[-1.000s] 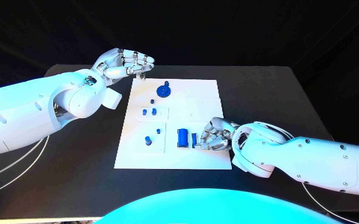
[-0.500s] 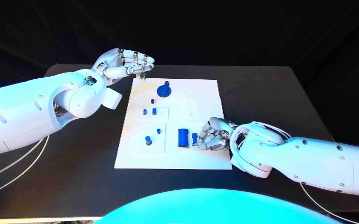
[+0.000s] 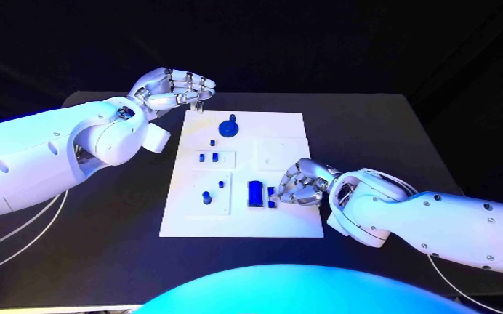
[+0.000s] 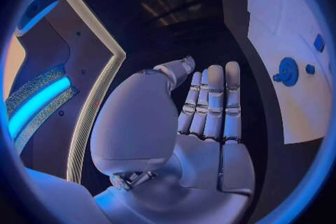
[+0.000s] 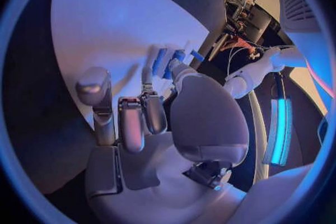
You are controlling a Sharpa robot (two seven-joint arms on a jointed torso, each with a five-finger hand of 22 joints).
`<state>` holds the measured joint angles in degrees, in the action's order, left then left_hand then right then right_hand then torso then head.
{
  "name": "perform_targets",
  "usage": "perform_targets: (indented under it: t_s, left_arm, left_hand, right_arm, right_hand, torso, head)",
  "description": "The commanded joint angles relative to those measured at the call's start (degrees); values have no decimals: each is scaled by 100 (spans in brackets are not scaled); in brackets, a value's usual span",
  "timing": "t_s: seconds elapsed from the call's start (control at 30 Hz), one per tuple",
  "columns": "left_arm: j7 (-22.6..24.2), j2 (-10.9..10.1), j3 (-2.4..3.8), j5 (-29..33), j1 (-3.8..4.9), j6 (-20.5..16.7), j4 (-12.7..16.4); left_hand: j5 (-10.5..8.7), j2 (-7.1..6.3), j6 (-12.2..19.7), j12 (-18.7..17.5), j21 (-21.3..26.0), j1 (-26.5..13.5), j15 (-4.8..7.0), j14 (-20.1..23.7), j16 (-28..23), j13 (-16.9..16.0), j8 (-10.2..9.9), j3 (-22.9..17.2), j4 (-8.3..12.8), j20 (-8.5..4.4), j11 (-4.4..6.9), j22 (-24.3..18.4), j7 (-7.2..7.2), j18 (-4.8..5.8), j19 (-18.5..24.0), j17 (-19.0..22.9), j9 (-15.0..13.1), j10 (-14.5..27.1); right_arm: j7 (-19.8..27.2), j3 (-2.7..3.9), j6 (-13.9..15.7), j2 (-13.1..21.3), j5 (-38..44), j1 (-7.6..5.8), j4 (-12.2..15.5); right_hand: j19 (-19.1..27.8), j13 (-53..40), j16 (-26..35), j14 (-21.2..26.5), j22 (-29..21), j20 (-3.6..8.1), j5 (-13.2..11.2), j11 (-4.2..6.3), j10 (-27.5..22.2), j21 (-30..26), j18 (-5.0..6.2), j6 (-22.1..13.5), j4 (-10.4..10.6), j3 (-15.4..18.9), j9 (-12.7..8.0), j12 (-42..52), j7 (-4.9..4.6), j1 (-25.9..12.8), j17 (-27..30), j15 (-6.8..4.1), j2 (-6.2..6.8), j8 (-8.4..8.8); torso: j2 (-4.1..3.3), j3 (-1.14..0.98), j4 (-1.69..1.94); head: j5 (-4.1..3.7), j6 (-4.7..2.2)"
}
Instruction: Assemble the parts on the task board
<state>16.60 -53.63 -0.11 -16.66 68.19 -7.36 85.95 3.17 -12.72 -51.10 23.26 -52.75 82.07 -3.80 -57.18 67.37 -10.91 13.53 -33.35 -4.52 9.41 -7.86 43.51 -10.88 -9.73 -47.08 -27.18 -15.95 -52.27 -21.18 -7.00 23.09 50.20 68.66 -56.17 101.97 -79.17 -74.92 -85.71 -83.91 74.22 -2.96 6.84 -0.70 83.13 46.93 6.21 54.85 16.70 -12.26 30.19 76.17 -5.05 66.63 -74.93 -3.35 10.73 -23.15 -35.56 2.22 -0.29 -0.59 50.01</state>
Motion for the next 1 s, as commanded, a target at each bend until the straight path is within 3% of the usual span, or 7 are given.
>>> perform_targets:
  t_s: [0.03, 0.1, 0.27, 0.47, 0.73, 0.77, 1.0]
  left_arm:
    - [102, 23, -16, 433, 1, 20, -27]
    - [138, 27, -36, 631, 1, 1, -46]
    - [337, 87, -66, 1183, 0, -83, -165]
    - [740, 280, -76, 1727, -17, -276, -521]
    - [1156, 548, -78, 2001, -84, -645, -1058]
    - [678, 492, -81, 1619, -62, -329, -953]
    - [749, 536, -71, 1624, -143, -696, -805]
  left_hand:
    - [-5, 20, 66, 35, 129, -19, -25, 219, -145, -5, 45, 30, -28, 31, -11, -48, -8, -61, 143, 72, 16, 76]
    - [-4, 13, 104, 48, 321, -27, -62, 462, -376, -1, 61, 36, -70, 71, -35, -136, -20, -51, 312, 195, 30, 133]
    - [-10, -2, 197, -9, 1133, -94, -204, 996, -1197, 131, 128, 165, -268, 259, -116, -605, -46, -34, 664, 645, 62, 305]
    - [-25, 46, 318, -421, 2826, 27, -346, 923, -2958, 567, 172, 584, -686, 543, -181, -1807, 11, -86, 528, 1254, 149, 4]
    - [-6, 142, 447, -1330, 4089, 193, -564, 1385, -4748, 724, 20, 1008, -966, 718, -245, -2726, 91, 7, 723, 1498, 315, -101]
    - [-317, 1272, 5110, -2326, 5275, -2370, 380, 5718, -6737, 1091, -1353, 3335, 452, -941, 786, -4351, 1088, 973, 4708, 2718, 1595, 5227]
    - [-317, 1272, 5110, -2326, 5275, -3720, 380, 5718, -6737, 1091, -1353, 3335, 452, -941, 786, -4351, 1088, 973, 4708, 2718, 1595, 5227]
  right_arm:
    - [1977, 19, 535, 30, -1012, -83, -207]
    - [2474, 27, 562, 29, -1546, -147, -348]
    - [3606, 68, 389, -64, -3440, -392, -1002]
    - [4493, 170, 37, -373, -5267, -628, -2107]
    - [4927, 263, -378, -800, -6114, -787, -3255]
    - [4300, 255, 81, -722, -5181, -757, -3052]
    - [4444, 336, 448, -691, -5486, -692, -2716]
  right_hand:
    - [368, -176, 356, -206, -456, -68, 378, -83, -388, -1218, 217, -264, -4, 215, -37, -636, -102, 166, 164, 85, -85, 135]
    - [503, -31, 476, -169, -668, -105, 663, -122, -529, -1695, 282, -357, -14, 288, -38, -821, -144, 330, 319, 131, -95, 176]
    - [1438, 1913, 2897, 1430, -1627, -386, 767, -408, -2614, -3463, 388, -912, -19, 349, -56, -3354, -427, 941, 3462, 421, -186, 224]
    - [2203, 3243, 4273, 2400, -2557, -710, 752, -699, -3338, -4333, 405, -1244, -18, 235, -194, -4303, -680, 1303, 4105, 747, -235, 144]
    - [3225, 5819, 6459, 2957, -4294, -1181, 688, -941, -3201, -4338, 433, -1038, -100, -143, -849, -5834, -817, 1443, 5255, 1108, -174, 654]
    - [7917, 7492, 8571, 8391, -7422, 296, -684, 70, -8313, -4693, -621, -5485, -1670, 1226, -3019, -7617, 505, -1014, 7493, 335, -1073, 2315]
    - [7917, 7492, 8571, 8391, -7422, 296, -684, 70, -8313, -4693, -621, -5485, -1670, 1226, -3019, -7617, 505, -2318, 7493, 335, -1073, 2315]
  torso:
    - [76, 33, -74]
    - [99, 42, -94]
    - [142, 51, -128]
    - [210, 33, -78]
    - [260, -32, -34]
    - [232, 8, -59]
    - [281, -47, -38]
  head:
    - [14, -1]
    - [22, -14]
    - [25, -245]
    - [27, -604]
    - [126, -928]
    - [82, -798]
    - [77, -982]
